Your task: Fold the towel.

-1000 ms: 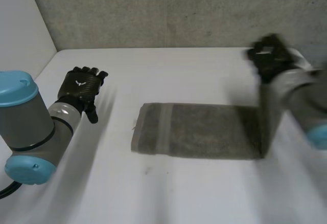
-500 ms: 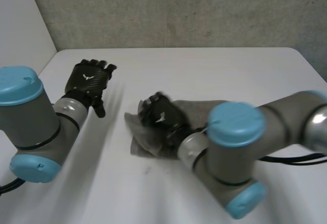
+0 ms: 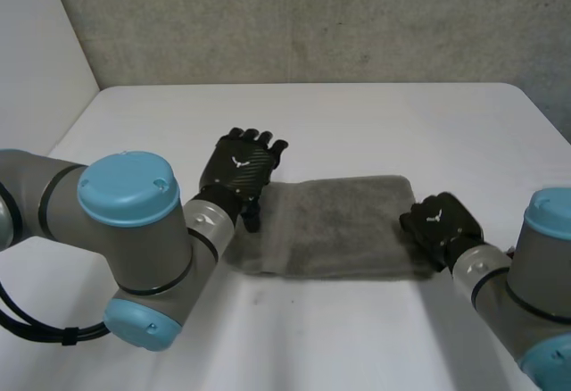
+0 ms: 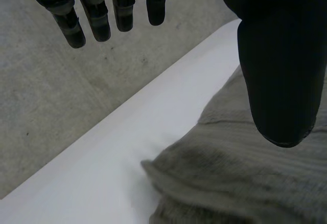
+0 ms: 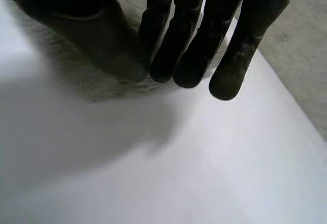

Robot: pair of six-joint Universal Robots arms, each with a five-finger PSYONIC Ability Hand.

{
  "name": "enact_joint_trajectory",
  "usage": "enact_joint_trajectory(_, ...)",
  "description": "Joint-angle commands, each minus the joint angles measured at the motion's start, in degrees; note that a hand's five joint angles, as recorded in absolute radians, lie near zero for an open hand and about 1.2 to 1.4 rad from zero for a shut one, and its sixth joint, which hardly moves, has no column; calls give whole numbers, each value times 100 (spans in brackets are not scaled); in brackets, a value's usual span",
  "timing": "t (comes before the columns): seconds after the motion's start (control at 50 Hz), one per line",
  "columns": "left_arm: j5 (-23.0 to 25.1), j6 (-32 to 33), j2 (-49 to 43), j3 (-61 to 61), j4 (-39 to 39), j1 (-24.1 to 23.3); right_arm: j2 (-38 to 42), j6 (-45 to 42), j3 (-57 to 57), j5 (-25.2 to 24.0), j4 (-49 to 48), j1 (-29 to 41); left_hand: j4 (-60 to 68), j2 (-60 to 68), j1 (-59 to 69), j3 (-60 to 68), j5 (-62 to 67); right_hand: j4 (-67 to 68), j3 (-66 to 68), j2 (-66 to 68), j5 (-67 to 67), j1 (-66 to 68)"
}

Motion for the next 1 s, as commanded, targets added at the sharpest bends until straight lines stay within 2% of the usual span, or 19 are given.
enact_joint_trajectory(0.02,-315,-18,510,-307,25,164,-55,-431,-919,352,-10,408,68,67,42,71,-130,373,377,367,326,544)
enact_joint_trajectory(0.04,-316,-18,512,-308,26,165,-56,-431,-921,353,-10,411,67,67,41,71,-130,373,377,367,326,544)
enact_joint_trajectory(0.08,-482,-35,730,-483,43,383,23,-422,-1489,318,24,1198,51,50,25,54,-147,373,377,367,326,544)
enact_joint_trajectory(0.2,-720,-53,986,-730,69,701,507,-519,-2239,221,77,2160,46,45,20,50,-152,373,377,367,326,544)
enact_joint_trajectory(0.24,-834,-79,1048,-861,113,867,918,-737,-2668,-76,104,2649,46,45,20,50,-152,373,377,367,326,544)
enact_joint_trajectory(0.3,-878,-114,1091,-993,192,1060,1357,-992,-2976,-262,269,3037,46,45,20,50,-152,373,377,367,326,544)
enact_joint_trajectory(0.36,-861,-114,1109,-1064,219,1114,1465,-1011,-3083,-122,455,3109,46,45,20,50,-152,373,377,367,326,544)
enact_joint_trajectory(0.38,-843,-106,1118,-1142,228,1131,1447,-959,-3083,87,568,3109,46,45,20,50,-152,-1270,-1266,-1276,-1317,-1099)
enact_joint_trajectory(0.4,-826,-106,1135,-1212,228,1132,1369,-845,-3014,385,578,3066,46,45,20,50,-152,-4551,-4547,-4557,-4597,-4379)
enact_joint_trajectory(0.42,-826,-106,1136,-1213,228,1132,1368,-844,-3013,388,578,3065,46,45,20,50,-152,-4583,-4579,-4589,-4630,-4412)
enact_joint_trajectory(0.44,-817,-106,1144,-1248,236,1123,1255,-679,-2943,692,535,3022,46,45,20,50,-152,-6627,-6623,-6633,-6674,-6456)
enact_joint_trajectory(0.46,-808,-106,1153,-1266,245,1114,1123,-460,-2830,895,482,2925,46,45,20,50,-152,-6627,-6623,-6633,-6674,-6456)
enact_joint_trajectory(0.54,-808,-106,1162,-1257,245,1096,816,137,-2479,986,420,2487,46,45,20,50,-152,-6627,-6623,-6633,-6674,-6456)
enact_joint_trajectory(0.58,-808,-106,1171,-1248,245,1088,603,518,-2248,924,411,2239,46,45,20,50,-152,-6627,-6623,-6633,-6674,-6456)
enact_joint_trajectory(0.62,-808,-106,1171,-1248,245,1061,218,1288,-1794,732,411,1819,46,45,20,50,-152,-6627,-6623,-6633,-6674,-6456)
enact_joint_trajectory(0.68,-808,-106,1180,-1257,245,1061,67,1643,-1572,590,411,1624,46,45,20,50,-152,-6627,-6623,-6633,-6674,-6456)
enact_joint_trajectory(0.72,-808,-106,1180,-1266,245,1061,-73,2168,-1134,284,420,1195,46,45,20,50,-152,-6627,-6623,-6633,-6674,-6456)
enact_joint_trajectory(0.78,-808,-114,1180,-1275,236,1061,-161,2390,-756,72,420,782,46,45,20,50,-152,-6627,-6623,-6633,-6674,-6456)
enact_joint_trajectory(1.0,-738,-220,1180,-1292,236,1061,-249,2048,62,27,43,166,46,45,20,50,-152,-6285,-6281,-6291,-6331,-6114)
